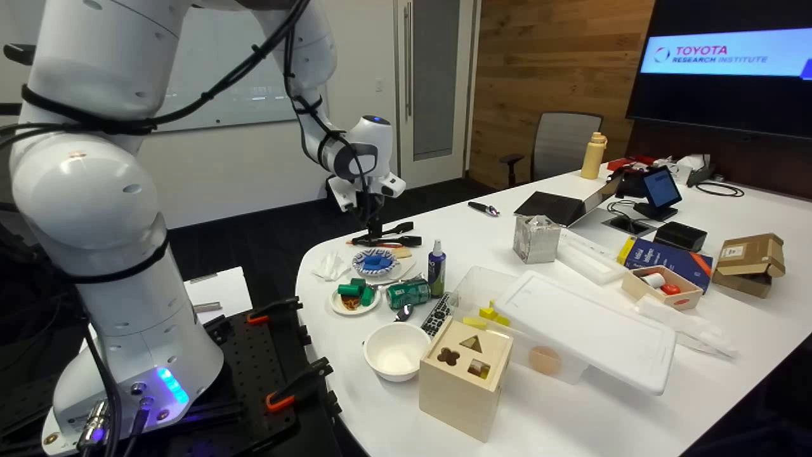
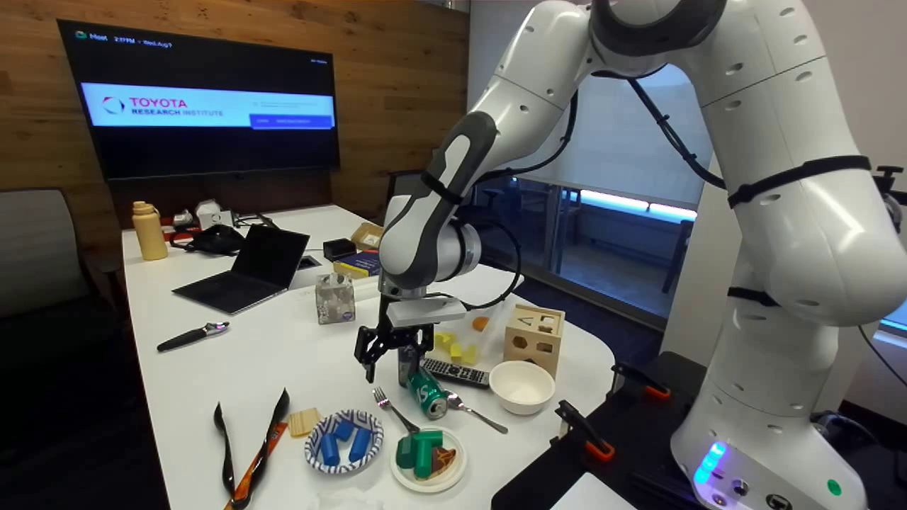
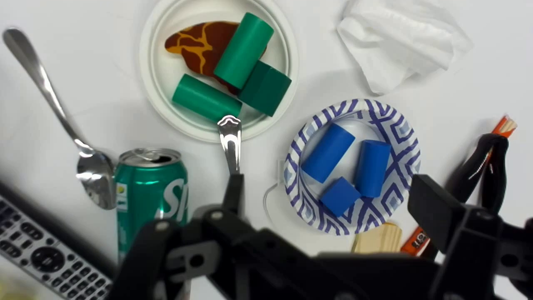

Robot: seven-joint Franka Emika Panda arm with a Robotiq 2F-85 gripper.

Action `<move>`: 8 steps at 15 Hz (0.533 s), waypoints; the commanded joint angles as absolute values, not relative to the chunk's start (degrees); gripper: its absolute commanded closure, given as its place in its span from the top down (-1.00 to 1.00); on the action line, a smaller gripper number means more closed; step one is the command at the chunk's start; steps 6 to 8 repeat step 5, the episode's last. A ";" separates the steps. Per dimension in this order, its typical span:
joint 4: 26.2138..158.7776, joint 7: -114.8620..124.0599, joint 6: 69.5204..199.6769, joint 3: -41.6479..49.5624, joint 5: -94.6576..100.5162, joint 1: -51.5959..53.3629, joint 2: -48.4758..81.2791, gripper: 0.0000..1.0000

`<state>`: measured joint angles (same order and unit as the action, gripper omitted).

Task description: Move the fork around in the bowl, and then place it back on the table

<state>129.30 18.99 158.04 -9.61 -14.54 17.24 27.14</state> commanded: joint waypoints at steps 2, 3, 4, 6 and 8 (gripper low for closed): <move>134.40 23.58 151.82 -7.55 -11.66 18.24 17.13 1.00; 134.48 23.42 150.61 -7.75 -11.72 17.71 16.29 1.00; 134.44 23.13 149.63 -7.86 -11.87 17.30 15.75 1.00; 134.33 22.32 148.50 -8.31 -12.47 16.63 15.33 1.00; 134.33 22.32 148.50 -8.31 -12.47 16.63 15.33 1.00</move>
